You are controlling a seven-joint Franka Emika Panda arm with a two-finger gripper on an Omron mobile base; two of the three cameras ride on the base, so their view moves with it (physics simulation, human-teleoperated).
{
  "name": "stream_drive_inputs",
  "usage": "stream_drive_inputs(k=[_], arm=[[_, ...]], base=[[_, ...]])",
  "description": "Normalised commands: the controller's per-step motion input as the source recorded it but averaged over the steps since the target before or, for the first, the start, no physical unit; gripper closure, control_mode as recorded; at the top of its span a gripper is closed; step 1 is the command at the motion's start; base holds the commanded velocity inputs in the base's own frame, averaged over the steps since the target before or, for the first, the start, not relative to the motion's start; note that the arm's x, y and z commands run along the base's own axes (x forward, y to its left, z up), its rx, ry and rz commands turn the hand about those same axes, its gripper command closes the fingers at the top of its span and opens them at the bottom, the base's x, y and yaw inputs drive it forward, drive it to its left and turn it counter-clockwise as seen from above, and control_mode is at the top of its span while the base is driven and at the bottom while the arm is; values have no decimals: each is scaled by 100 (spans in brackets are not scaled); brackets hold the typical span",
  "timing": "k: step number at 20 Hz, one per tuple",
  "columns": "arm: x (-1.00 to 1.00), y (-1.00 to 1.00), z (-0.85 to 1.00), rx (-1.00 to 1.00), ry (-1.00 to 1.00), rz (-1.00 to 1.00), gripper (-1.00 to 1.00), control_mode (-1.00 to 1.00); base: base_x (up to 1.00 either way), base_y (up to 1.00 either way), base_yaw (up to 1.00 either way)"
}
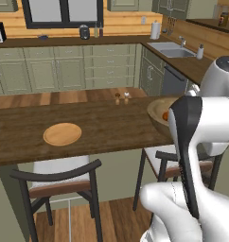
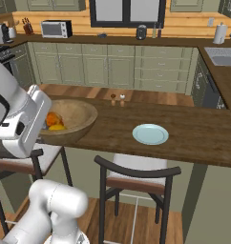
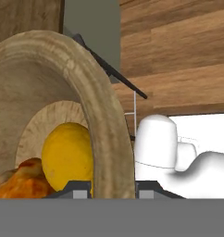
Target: Pick the chicken drumstick and lemon from their plates and place them in the bowl. Then put the bowl in the fridge.
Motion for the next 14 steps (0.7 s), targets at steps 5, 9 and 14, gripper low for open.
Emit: stream_drive_inputs(k=[5,9,14], arm=[[0,-1,1,0,0,9,100,-100],[0,0,0,0,0,12,100,-100],[1,2,0,0,0,4,100,100]], base=[[0,0,0],[0,0,0],[0,1,0]])
